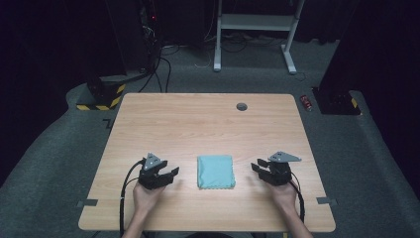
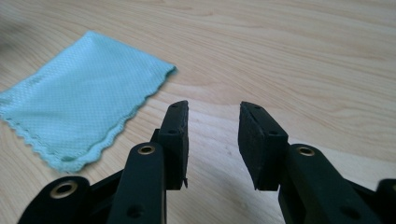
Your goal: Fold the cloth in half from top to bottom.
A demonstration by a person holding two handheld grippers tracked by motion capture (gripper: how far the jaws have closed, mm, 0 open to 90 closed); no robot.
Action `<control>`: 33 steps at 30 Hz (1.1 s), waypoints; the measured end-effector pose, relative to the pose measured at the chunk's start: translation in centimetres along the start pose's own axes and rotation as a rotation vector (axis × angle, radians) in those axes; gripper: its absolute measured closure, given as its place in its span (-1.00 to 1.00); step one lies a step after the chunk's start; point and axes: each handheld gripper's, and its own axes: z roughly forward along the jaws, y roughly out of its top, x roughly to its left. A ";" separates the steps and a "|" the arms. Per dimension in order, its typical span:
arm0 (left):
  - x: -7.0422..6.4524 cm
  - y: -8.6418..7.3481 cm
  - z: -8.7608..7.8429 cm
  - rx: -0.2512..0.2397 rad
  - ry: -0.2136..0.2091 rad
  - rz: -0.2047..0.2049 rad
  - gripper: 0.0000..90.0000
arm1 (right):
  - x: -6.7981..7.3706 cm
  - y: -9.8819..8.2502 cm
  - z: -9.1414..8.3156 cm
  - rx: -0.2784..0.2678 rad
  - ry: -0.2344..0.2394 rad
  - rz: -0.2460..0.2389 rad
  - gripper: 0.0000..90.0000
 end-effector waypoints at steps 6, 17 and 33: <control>0.4 -0.8 0.1 0.019 0.026 -0.005 -0.07 | -0.5 -0.5 -0.3 0.012 -0.026 0.004 0.40; 1.2 -1.4 0.5 0.051 0.087 -0.031 -0.07 | -0.8 -1.4 -0.2 0.052 -0.081 -0.016 0.38; 0.8 -1.4 0.9 0.074 0.130 0.020 -0.19 | -0.8 -2.2 0.3 0.100 -0.124 -0.049 0.15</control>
